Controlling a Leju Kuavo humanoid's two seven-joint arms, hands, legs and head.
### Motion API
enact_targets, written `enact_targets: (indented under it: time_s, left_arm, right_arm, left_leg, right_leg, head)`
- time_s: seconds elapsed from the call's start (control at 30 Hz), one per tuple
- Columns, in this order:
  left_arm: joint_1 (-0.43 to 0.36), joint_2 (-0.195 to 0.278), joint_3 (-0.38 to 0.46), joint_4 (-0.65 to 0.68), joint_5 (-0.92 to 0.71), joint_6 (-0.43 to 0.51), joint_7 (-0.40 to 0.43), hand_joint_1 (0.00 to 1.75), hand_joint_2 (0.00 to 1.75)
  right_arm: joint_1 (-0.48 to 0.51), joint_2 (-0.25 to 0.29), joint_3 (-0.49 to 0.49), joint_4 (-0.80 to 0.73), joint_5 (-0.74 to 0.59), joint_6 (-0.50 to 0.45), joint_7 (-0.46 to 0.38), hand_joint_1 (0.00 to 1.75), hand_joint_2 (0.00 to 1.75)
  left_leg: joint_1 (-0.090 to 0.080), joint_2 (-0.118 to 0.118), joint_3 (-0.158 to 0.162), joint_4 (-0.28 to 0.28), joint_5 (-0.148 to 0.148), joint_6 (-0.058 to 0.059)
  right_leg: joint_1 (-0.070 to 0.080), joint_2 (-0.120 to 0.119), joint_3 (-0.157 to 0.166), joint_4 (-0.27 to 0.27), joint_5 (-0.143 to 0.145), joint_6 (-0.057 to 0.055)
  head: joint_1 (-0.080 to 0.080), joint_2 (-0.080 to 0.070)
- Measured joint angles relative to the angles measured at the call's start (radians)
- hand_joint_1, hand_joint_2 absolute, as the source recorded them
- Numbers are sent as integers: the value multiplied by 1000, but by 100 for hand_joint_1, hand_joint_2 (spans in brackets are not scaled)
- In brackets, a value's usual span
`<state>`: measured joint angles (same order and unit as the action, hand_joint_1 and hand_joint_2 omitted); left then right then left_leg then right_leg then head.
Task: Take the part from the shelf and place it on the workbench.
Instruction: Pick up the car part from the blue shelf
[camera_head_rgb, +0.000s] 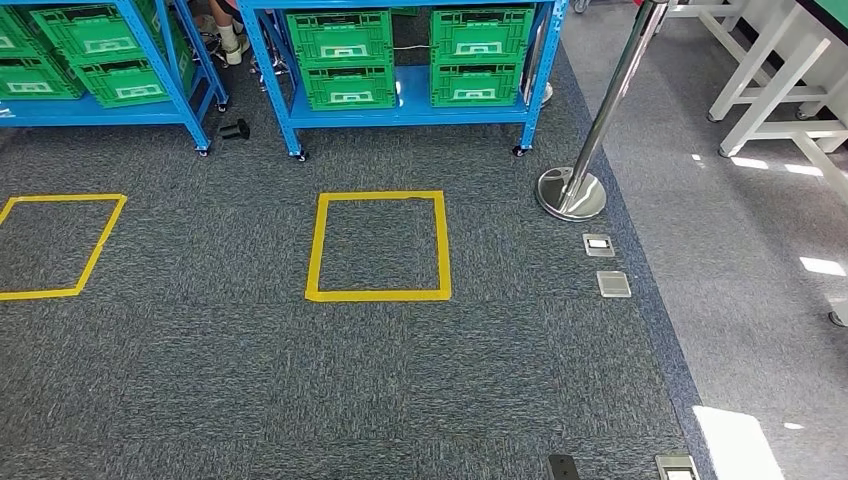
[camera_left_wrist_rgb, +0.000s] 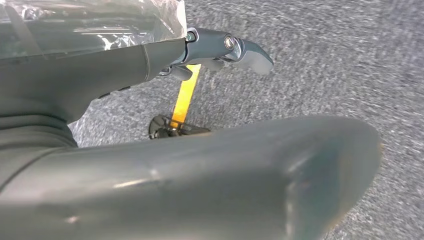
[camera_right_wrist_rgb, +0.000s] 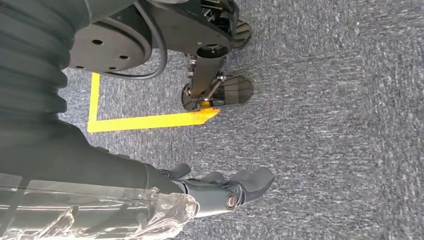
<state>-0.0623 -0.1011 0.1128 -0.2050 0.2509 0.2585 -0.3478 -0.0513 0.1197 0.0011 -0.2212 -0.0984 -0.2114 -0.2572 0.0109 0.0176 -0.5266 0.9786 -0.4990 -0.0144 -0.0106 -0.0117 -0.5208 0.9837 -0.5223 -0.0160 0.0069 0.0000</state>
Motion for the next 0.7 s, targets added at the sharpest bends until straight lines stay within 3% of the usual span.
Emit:
enact_targets:
  time_s: [0.27,0.4,0.5,0.53,0.63,0.7]
  left_arm:
    - [-1,-14,12,5,7,15,7,0,0]
    - [-1,-18,17,7,9,20,8,0,0]
    - [-1,-19,19,7,10,17,8,0,0]
    - [-1,-19,19,7,7,13,5,0,0]
    - [-1,-20,17,7,-4,0,-6,0,0]
    - [-1,-20,15,7,-7,-6,-12,0,0]
  right_arm:
    - [-2,6,0,5,3,-17,12,0,175]
    - [-2,11,7,6,31,-121,-17,0,175]
    - [-4,18,23,6,51,-193,-79,0,44]
    - [-5,20,27,6,48,-186,-88,0,44]
    - [-7,21,32,6,20,-130,-89,0,175]
    - [-7,21,32,6,6,-109,-87,0,175]
  left_leg:
    - [0,0,0,0,0,0]
    - [0,0,0,0,0,0]
    - [0,0,0,0,0,0]
    - [0,0,0,0,0,0]
    - [0,0,0,0,0,0]
    - [0,0,0,0,0,0]
  right_leg:
    - [0,0,0,0,0,0]
    - [0,0,0,0,0,0]
    - [0,0,0,0,0,0]
    - [0,0,0,0,0,0]
    - [0,0,0,0,0,0]
    - [0,0,0,0,0,0]
  head:
    - [0,0]
    - [0,0]
    - [0,0]
    - [0,0]
    - [0,0]
    - [0,0]
